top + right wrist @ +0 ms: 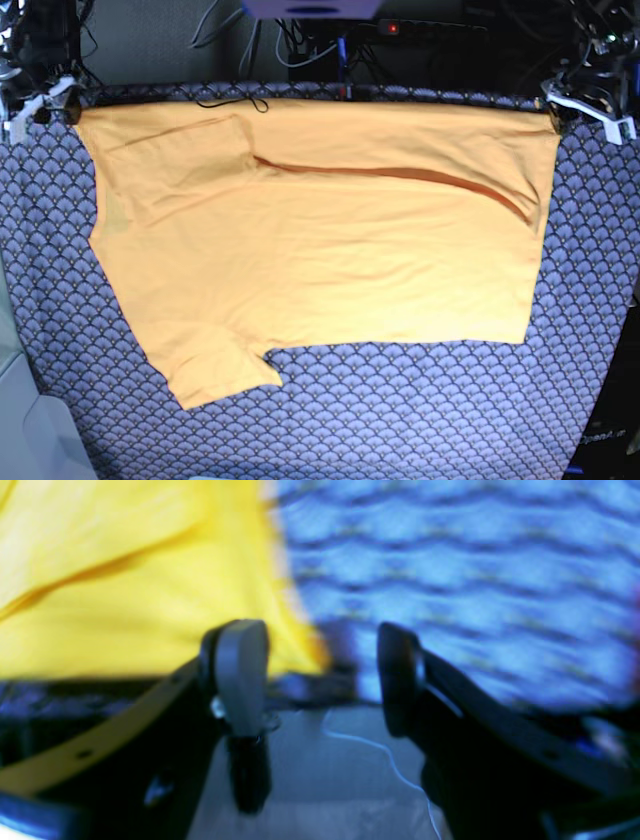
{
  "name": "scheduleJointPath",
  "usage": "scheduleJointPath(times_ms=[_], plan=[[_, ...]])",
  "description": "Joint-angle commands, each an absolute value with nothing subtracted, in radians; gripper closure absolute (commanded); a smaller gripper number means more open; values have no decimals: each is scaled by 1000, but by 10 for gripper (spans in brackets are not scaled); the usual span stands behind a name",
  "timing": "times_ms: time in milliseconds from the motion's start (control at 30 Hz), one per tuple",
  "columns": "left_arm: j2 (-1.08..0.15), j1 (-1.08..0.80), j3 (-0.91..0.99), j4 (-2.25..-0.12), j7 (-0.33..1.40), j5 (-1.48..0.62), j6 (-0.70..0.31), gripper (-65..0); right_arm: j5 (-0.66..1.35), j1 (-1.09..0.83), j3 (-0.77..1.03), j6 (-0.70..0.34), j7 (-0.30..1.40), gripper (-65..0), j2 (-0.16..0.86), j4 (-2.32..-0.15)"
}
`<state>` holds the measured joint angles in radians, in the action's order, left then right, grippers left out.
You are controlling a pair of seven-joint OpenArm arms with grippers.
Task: Fold the T-shirt properly
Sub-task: 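Drag the folded edge with both grippers toward the robot, then move both grippers to the hem corners and grasp them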
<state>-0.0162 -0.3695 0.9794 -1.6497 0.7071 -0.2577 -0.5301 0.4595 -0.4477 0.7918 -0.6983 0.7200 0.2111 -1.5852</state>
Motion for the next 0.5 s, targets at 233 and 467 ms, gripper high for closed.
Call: scheduleJointPath(times_ms=[233, 467], plan=[[-10, -295, 1129, -1672, 696, -254, -657, -358, 470, -401, 868, -698, 704, -360, 249, -1616], [-64, -191, 1116, -1662, 697, -251, -648, -360, 467, -283, 829, -698, 722, -360, 315, -1624]])
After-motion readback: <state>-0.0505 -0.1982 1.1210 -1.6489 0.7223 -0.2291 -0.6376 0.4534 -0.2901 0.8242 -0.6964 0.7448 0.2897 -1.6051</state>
